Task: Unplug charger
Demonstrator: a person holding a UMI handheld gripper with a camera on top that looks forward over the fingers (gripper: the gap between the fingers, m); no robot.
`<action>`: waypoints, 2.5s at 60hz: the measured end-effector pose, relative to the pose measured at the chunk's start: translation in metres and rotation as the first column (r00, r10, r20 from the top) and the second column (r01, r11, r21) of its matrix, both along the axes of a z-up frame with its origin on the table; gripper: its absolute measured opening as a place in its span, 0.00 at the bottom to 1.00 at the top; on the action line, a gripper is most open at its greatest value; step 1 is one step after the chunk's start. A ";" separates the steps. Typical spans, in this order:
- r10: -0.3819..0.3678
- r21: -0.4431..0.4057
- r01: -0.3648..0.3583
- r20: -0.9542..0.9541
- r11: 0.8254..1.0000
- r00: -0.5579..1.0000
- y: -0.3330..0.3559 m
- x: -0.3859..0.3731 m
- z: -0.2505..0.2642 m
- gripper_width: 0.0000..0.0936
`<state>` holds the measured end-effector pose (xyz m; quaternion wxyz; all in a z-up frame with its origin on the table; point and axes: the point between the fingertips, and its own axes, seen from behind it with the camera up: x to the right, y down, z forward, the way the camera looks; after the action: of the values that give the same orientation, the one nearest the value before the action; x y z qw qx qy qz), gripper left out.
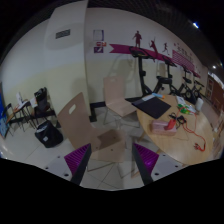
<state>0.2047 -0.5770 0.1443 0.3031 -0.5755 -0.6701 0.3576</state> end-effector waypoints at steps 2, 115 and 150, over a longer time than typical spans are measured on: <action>-0.026 0.002 0.026 -0.001 1.000 1.000 0.006 -0.001 0.000 0.91; -0.321 0.002 0.325 -0.155 0.946 0.934 0.323 -0.273 -0.119 0.25; -0.453 -0.009 0.462 -0.225 0.887 0.863 0.484 -0.266 0.018 0.12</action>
<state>-0.0615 -0.0927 0.1621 0.4645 -0.6677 -0.4845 0.3221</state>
